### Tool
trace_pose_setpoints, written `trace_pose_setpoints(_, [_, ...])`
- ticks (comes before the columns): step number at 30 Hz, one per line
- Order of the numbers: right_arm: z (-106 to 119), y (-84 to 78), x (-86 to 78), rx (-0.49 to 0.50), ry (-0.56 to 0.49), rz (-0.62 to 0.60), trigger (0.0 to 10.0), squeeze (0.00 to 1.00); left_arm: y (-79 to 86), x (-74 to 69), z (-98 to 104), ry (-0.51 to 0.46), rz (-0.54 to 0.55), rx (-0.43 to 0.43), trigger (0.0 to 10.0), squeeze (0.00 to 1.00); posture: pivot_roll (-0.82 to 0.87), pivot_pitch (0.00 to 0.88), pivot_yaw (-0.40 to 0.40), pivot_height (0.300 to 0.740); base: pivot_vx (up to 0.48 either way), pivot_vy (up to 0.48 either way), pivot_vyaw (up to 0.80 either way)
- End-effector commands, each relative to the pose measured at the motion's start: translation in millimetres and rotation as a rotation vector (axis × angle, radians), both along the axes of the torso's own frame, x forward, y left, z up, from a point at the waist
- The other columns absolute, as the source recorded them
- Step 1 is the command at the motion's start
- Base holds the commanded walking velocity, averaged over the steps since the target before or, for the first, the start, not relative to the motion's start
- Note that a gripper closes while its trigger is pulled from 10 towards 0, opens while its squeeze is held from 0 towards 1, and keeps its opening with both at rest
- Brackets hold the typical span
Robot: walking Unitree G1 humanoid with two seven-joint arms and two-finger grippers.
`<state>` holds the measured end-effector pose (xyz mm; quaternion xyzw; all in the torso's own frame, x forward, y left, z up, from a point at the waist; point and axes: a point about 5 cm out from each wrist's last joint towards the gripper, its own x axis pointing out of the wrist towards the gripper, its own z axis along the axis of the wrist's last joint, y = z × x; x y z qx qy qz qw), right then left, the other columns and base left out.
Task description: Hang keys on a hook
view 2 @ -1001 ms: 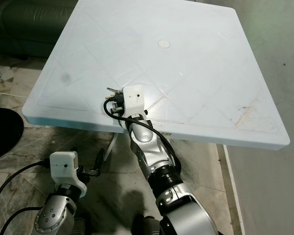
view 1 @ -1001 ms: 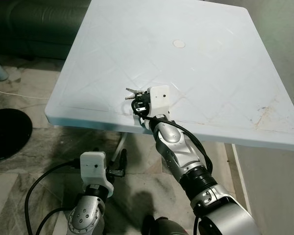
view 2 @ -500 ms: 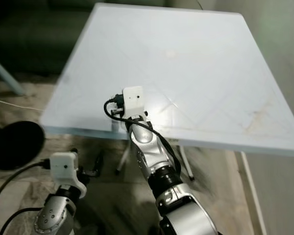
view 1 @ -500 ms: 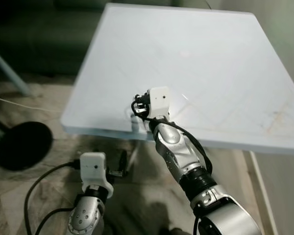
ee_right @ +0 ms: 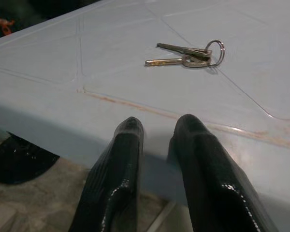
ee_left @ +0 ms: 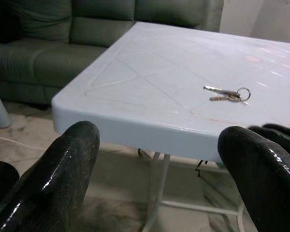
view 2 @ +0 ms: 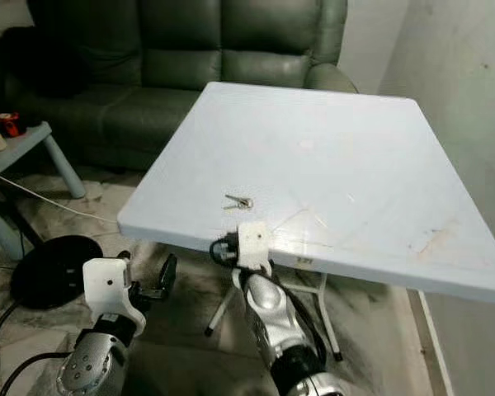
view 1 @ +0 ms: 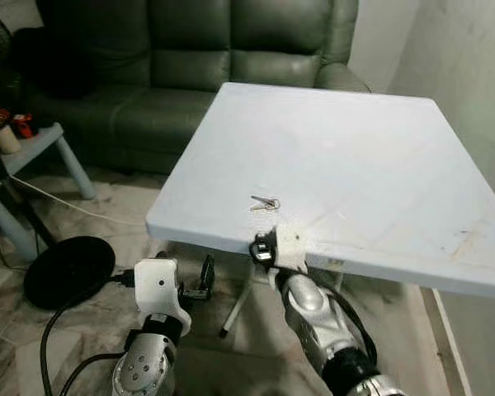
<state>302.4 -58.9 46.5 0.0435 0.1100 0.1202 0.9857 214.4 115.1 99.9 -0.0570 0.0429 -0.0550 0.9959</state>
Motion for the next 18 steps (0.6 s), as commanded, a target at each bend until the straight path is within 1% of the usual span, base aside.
trace_pose_setpoints(1, [150.1, 124.0, 27.2, 0.214, -0.296, 0.269, 10.0, 0.0, 0.3, -0.3, -0.9, 0.008, 0.008, 0.005, 10.0, 0.0, 0.2, 0.254, -0.142, 0.74, 0.0, 0.0, 0.0])
trace_pose_setpoints(18, [150.1, 124.0, 27.2, 0.214, -0.296, 0.269, 10.0, 0.0, 0.3, -0.3, -0.9, 0.008, 0.008, 0.005, 10.0, 0.0, 0.2, 0.254, -0.142, 0.74, 0.0, 0.0, 0.0])
